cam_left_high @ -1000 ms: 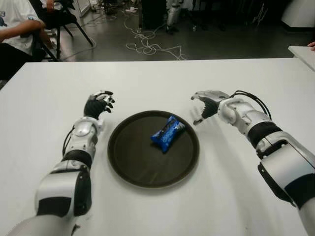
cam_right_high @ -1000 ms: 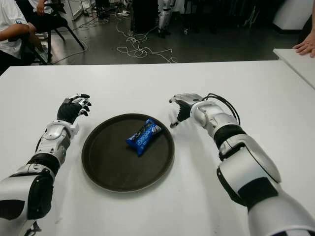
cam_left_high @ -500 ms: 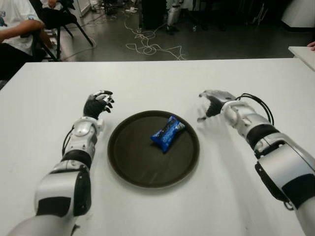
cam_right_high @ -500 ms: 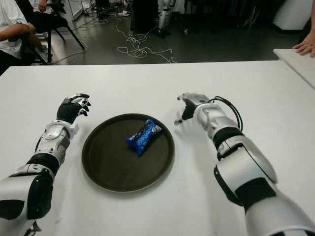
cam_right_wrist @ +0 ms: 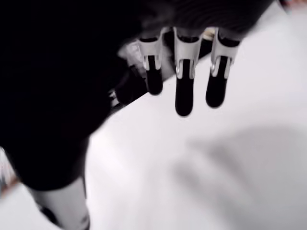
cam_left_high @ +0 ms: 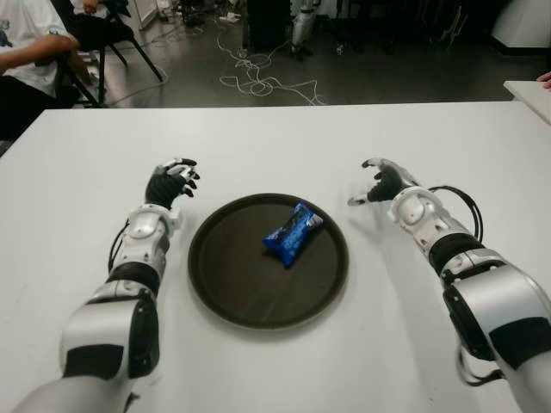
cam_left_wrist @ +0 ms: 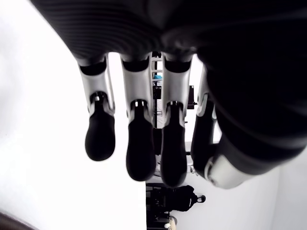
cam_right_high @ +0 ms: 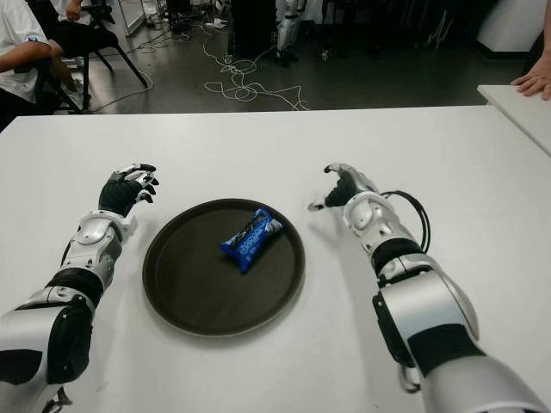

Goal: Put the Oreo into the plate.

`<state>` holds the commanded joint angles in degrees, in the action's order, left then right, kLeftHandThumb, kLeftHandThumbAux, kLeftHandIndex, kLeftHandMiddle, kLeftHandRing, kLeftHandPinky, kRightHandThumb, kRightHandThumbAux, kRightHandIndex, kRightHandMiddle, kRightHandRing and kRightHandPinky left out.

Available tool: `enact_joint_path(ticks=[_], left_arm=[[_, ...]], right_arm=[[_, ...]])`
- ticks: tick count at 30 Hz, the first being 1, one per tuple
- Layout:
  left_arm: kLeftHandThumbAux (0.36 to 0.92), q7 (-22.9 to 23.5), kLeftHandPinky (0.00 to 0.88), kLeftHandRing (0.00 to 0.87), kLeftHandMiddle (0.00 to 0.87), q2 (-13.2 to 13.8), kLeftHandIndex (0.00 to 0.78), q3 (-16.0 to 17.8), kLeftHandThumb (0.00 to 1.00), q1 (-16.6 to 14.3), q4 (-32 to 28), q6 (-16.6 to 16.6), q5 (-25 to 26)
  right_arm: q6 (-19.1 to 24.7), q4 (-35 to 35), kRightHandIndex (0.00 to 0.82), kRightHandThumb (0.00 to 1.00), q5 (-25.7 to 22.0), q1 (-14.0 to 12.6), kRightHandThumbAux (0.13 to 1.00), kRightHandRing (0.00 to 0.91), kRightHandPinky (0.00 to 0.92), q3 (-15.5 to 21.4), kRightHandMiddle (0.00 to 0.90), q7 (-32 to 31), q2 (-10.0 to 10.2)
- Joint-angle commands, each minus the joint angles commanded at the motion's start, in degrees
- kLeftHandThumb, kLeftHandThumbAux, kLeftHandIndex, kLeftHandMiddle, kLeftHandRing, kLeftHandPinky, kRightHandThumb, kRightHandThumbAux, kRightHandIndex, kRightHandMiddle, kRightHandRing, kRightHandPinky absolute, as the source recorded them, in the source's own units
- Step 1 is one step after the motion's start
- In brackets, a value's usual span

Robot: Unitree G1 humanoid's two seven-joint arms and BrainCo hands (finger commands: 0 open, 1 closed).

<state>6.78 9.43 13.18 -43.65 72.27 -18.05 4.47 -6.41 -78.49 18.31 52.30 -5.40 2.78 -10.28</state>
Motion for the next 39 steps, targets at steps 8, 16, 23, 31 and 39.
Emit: enact_joint_path(ticks=[8, 16, 23, 31, 39], left_arm=[[0.714, 0.56, 0.657, 0.635, 0.609, 0.1, 0.427, 0.09, 0.697, 0.1, -0.03, -0.13, 0.08], [0.713, 0.73, 0.647, 0.622, 0.594, 0.05, 0.427, 0.57, 0.698, -0.07, 0.1, 0.34, 0.27], [0.713, 1.1, 0.652, 0.616, 0.588, -0.01, 0.427, 1.2, 0.698, -0.23, 0.16, 0.85, 0.72], [0.713, 1.76, 0.649, 0.608, 0.575, -0.32, 0.426, 2.54, 0.699, -0.44, -0.03, 1.99, 2.48], [0.714, 1.06, 0.648, 0.603, 0.568, -0.31, 0.426, 2.96, 0.698, -0.43, -0.05, 2.1, 2.82]], right_arm=[[3.03, 0.34, 0.255, 0.0, -10.11, 0.48, 0.798, 0.322, 0.376, 10.8, 0.285, -4.56, 0.9], [4.22, 0.72, 0.231, 0.0, -14.99, 0.77, 0.767, 0.328, 0.393, 16.29, 0.286, -7.58, 1.24], [4.94, 0.76, 0.23, 0.0, -15.45, 0.96, 0.742, 0.346, 0.395, 17.4, 0.305, -8.58, 1.2], [5.24, 0.84, 0.232, 0.0, -15.18, 1.15, 0.755, 0.371, 0.412, 17.93, 0.322, -7.32, 1.63], [4.91, 0.88, 0.22, 0.0, -14.57, 0.99, 0.747, 0.333, 0.396, 17.44, 0.289, -6.47, 1.98]])
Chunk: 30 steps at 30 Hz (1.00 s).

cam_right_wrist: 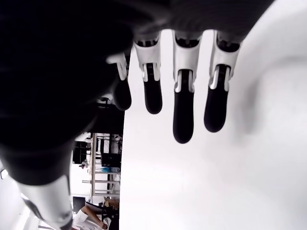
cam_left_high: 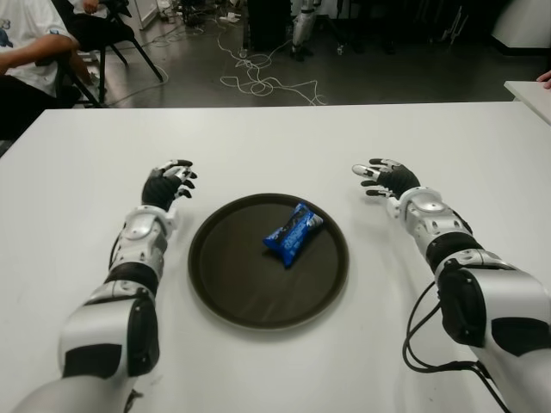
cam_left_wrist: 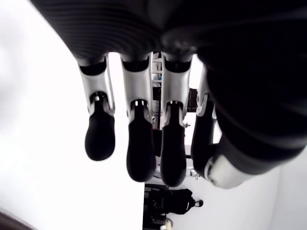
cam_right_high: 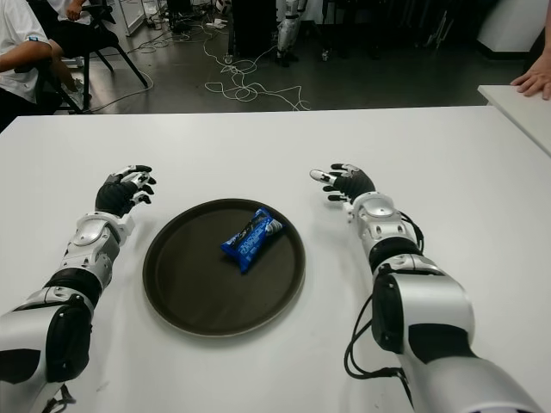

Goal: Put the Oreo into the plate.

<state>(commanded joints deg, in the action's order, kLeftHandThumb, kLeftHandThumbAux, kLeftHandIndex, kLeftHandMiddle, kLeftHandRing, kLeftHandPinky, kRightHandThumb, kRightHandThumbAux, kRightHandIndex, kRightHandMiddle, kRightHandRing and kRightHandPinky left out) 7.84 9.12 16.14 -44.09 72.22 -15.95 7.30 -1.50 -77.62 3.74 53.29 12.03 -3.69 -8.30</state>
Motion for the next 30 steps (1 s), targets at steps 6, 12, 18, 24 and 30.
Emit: enact_joint_path(ticks=[6, 12, 18, 24, 30], left_arm=[[0.714, -2.94, 0.54, 0.501, 0.455, 0.41, 0.422, -0.51, 0.695, -0.14, 0.37, 0.48, -0.85], [0.715, -5.05, 0.403, 0.365, 0.342, 0.36, 0.412, -0.44, 0.69, -0.06, 0.59, 0.13, -1.17], [0.721, -6.73, 0.318, 0.289, 0.283, 0.46, 0.402, -1.15, 0.683, 0.06, 0.65, -0.51, -2.26], [0.723, -7.3, 0.249, 0.245, 0.251, 0.59, 0.399, -1.64, 0.679, 0.17, 0.7, -0.84, -2.95], [0.725, -7.24, 0.227, 0.219, 0.227, 0.61, 0.398, -1.79, 0.678, 0.28, 0.79, -1.17, -2.99]], right_arm=[[-0.39, 0.03, 0.229, 0.0, 0.46, -0.09, 0.742, 0.338, 0.408, -0.43, 0.287, 0.57, 0.28], [-0.66, 0.07, 0.227, 0.0, 0.96, -0.07, 0.748, 0.332, 0.404, -1.05, 0.281, 0.79, 0.43], [-0.45, 0.03, 0.208, 0.0, 1.49, -0.06, 0.746, 0.328, 0.395, -1.68, 0.275, 1.69, 0.5], [-0.25, -0.05, 0.229, 0.0, 1.71, -0.08, 0.738, 0.353, 0.41, -1.94, 0.302, 2.4, 0.56], [-0.57, -0.05, 0.247, 0.0, 2.16, -0.18, 0.731, 0.377, 0.428, -2.24, 0.322, 2.61, 0.53]])
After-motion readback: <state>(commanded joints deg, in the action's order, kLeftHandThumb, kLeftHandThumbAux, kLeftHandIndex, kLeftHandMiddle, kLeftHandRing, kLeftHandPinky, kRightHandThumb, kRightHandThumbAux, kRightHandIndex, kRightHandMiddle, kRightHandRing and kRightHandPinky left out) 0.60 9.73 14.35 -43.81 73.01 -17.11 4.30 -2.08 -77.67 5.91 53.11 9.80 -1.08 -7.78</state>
